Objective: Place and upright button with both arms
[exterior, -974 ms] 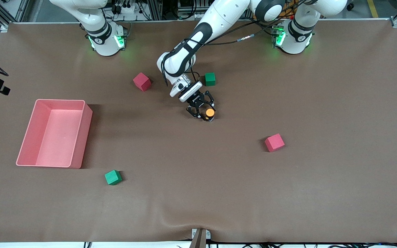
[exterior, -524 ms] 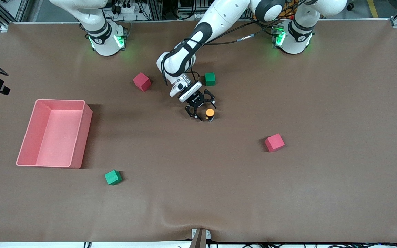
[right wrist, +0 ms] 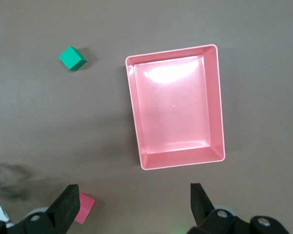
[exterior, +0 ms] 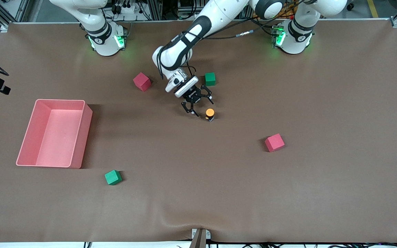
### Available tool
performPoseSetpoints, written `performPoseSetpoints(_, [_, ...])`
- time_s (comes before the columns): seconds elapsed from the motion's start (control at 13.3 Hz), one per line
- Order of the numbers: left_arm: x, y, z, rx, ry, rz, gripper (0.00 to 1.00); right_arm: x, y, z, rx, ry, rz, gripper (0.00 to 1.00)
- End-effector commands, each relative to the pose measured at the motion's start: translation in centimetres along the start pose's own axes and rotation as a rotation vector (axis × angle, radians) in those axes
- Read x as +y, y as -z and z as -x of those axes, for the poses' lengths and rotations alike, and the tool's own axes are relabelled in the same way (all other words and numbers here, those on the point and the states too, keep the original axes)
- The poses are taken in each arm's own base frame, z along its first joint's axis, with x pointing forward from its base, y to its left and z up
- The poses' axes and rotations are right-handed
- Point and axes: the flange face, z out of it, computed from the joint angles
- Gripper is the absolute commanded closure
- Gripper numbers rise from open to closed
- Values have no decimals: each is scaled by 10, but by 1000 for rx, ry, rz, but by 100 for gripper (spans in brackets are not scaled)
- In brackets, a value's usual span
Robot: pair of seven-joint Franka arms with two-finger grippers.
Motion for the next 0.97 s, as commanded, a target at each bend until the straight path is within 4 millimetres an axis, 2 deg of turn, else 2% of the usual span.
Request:
performPoseSetpoints(0.0, [-14, 31, -26, -43, -69, -20, 0, 3, 5, 3, -3, 0, -14, 0])
performPoseSetpoints(0.07, [-18, 40, -32, -76, -96, -25, 0, 3, 5, 3, -5, 0, -14, 0])
performPoseSetpoints(0.22, [-25, 62, -69, -165, -168, -13, 0, 3, 5, 3, -3, 0, -14, 0])
performPoseSetpoints(0.3, [-31, 70, -99, -215, -211, -1, 0, 3, 5, 3, -3, 0, -14, 0])
performPoseSetpoints(0.37, [-35, 67, -139, -296, -210, -3, 0, 3, 5, 3, -3, 0, -14, 0])
performPoseSetpoints(0.45, [-43, 60, -186, -376, -179, -2, 0, 3, 5, 3, -3, 0, -14, 0])
performPoseSetpoints(0.52, [-50, 43, -231, -422, -162, 4, 0, 3, 5, 3, -3, -1, -12, 0])
performPoseSetpoints(0.6, [-56, 33, -262, -443, -174, 18, 0, 3, 5, 3, -3, -1, -12, 0])
performPoseSetpoints(0.75, [-65, 0, -308, -474, -189, 24, 0, 3, 5, 3, -3, 0, -14, 0])
performPoseSetpoints(0.9, [-72, -30, -349, -563, -112, 67, 0, 3, 5, 2, -2, 0, -14, 0])
